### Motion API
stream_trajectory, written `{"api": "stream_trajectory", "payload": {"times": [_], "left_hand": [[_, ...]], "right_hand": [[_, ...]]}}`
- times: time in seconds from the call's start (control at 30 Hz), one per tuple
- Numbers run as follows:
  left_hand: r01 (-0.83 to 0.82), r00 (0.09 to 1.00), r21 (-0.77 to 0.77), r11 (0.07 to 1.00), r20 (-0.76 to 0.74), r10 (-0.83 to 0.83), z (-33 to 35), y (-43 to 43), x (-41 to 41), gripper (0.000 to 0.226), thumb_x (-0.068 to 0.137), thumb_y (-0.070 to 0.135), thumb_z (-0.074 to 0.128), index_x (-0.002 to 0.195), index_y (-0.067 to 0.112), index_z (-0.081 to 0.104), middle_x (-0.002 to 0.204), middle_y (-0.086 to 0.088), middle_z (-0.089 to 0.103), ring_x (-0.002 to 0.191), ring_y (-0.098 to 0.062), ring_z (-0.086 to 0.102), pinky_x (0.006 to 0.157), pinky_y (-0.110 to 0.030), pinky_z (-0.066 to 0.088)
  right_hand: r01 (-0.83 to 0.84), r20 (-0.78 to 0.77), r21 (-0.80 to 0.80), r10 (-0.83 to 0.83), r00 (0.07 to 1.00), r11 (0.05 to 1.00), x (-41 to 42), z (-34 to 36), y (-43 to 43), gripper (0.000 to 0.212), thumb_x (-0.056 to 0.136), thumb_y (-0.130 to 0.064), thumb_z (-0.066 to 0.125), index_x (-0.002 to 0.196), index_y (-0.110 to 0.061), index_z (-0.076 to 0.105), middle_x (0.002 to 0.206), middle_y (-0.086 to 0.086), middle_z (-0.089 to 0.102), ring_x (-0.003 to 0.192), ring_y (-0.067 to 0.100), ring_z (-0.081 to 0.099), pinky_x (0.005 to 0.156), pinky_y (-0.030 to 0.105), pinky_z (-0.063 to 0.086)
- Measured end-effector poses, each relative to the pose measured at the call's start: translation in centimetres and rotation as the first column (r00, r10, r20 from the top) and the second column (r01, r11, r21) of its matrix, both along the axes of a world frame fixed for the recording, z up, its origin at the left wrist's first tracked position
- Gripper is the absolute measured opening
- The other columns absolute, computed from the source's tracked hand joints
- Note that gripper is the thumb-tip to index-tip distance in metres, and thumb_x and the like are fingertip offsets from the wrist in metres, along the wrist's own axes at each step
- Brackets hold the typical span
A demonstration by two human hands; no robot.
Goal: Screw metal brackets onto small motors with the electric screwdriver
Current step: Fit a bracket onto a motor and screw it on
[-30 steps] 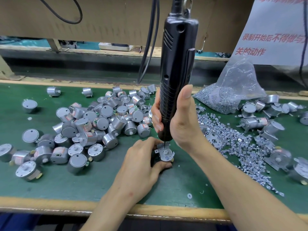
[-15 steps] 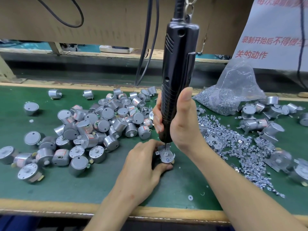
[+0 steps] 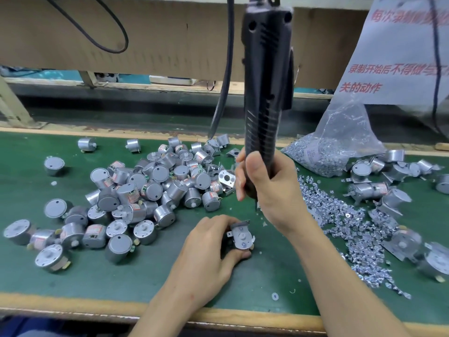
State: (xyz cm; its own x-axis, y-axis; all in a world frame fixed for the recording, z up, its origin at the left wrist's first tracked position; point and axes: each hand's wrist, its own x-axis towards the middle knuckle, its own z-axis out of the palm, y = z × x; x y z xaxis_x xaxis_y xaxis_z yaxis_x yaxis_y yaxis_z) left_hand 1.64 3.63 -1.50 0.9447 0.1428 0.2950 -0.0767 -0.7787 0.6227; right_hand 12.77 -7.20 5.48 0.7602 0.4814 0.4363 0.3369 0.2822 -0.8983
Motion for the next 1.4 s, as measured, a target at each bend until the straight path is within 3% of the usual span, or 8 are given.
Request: {"api": "stream_trajectory", "payload": {"times": [0.17,0.3,0.5,0.77,0.87,0.97,1.13,1.4], "left_hand": [[0.016,1.000,-0.013,1.000,0.013,-0.016,0.3,0.1,-0.1,0.040,0.077,0.042,0.077,0.111,0.039,0.056,0.103,0.029,0.056,0.094,-0.002,0.050,0.082,-0.015,0.039],[-0.005,0.998,-0.043,0.999,0.059,0.008,1.1,-0.3,-0.3,0.043,0.075,0.036,0.082,0.112,0.038,0.060,0.103,0.028,0.060,0.096,0.001,0.052,0.080,-0.010,0.036],[-0.013,0.974,-0.030,0.999,0.224,0.019,2.8,-2.7,-0.1,0.043,0.074,0.029,0.070,0.116,0.031,0.061,0.105,0.025,0.059,0.099,0.002,0.051,0.086,-0.009,0.036],[0.105,0.972,-0.129,0.986,0.223,-0.075,5.3,-10.6,2.9,0.061,0.080,0.046,0.074,0.134,0.040,0.046,0.111,0.031,0.056,0.104,0.006,0.052,0.090,-0.008,0.038],[0.129,0.989,-0.237,0.963,0.096,-0.108,6.3,-14.2,4.6,0.063,0.080,0.063,0.060,0.136,0.044,0.037,0.113,0.031,0.055,0.100,0.006,0.054,0.083,-0.014,0.043],[0.190,0.980,-0.297,0.936,-0.001,-0.199,7.4,-17.2,6.1,0.065,0.087,0.056,0.060,0.143,0.038,0.031,0.119,0.030,0.052,0.096,0.016,0.053,0.080,-0.024,0.045],[0.216,0.976,-0.261,0.941,0.017,-0.219,7.9,-18.7,6.7,0.036,0.091,0.050,0.060,0.124,0.039,0.053,0.112,0.027,0.060,0.094,0.015,0.054,0.071,-0.007,0.043],[-0.217,0.972,-0.256,0.942,0.030,0.232,5.1,-10.3,4.2,0.010,0.090,0.040,0.066,0.083,0.033,0.063,0.062,0.018,0.065,0.061,-0.001,0.061,0.056,-0.019,0.045]], "right_hand": [[0.250,0.064,-0.372,-0.243,0.968,0.894,-0.8,-1.8,-2.9,0.042,0.087,-0.064,0.067,0.094,-0.023,0.067,0.084,-0.002,0.074,0.080,0.016,0.071,0.075,0.036,0.055],[0.463,0.099,-0.367,-0.461,0.882,0.807,-4.2,-3.2,-4.8,0.037,0.089,-0.044,0.072,0.122,-0.028,0.067,0.109,-0.017,0.071,0.106,0.004,0.067,0.093,0.028,0.054],[0.359,-0.117,-0.423,-0.443,0.889,0.832,-7.8,-3.5,-7.1,0.028,0.087,-0.043,0.073,0.113,-0.038,0.065,0.100,-0.018,0.073,0.096,-0.001,0.069,0.076,0.014,0.054],[0.363,-0.641,-0.025,-0.293,0.710,0.932,-5.2,-1.7,-15.0,0.023,0.081,-0.031,0.077,0.094,-0.012,0.081,0.089,0.006,0.077,0.079,0.017,0.072,0.070,0.024,0.058],[0.605,-0.841,0.156,-0.216,0.496,0.781,-1.7,0.0,-19.5,0.024,0.095,-0.021,0.067,0.077,-0.006,0.072,0.079,0.011,0.068,0.061,0.015,0.067,0.056,0.024,0.057],[0.754,-0.916,0.317,-0.021,0.401,0.575,1.3,1.7,-23.5,0.045,0.108,-0.039,0.048,0.104,0.003,0.064,0.094,0.015,0.068,0.067,0.018,0.063,0.060,0.026,0.057],[0.635,-0.818,0.350,-0.105,0.565,0.689,1.5,2.0,-22.5,0.056,0.106,-0.049,0.046,0.113,0.001,0.072,0.085,0.010,0.076,0.060,0.014,0.068,0.055,0.025,0.057],[0.342,-0.286,-0.235,-0.401,0.870,0.910,-1.1,2.0,-11.2,0.033,0.092,-0.046,0.069,0.112,-0.020,0.073,0.105,-0.007,0.076,0.096,0.008,0.072,0.082,0.027,0.059]]}}
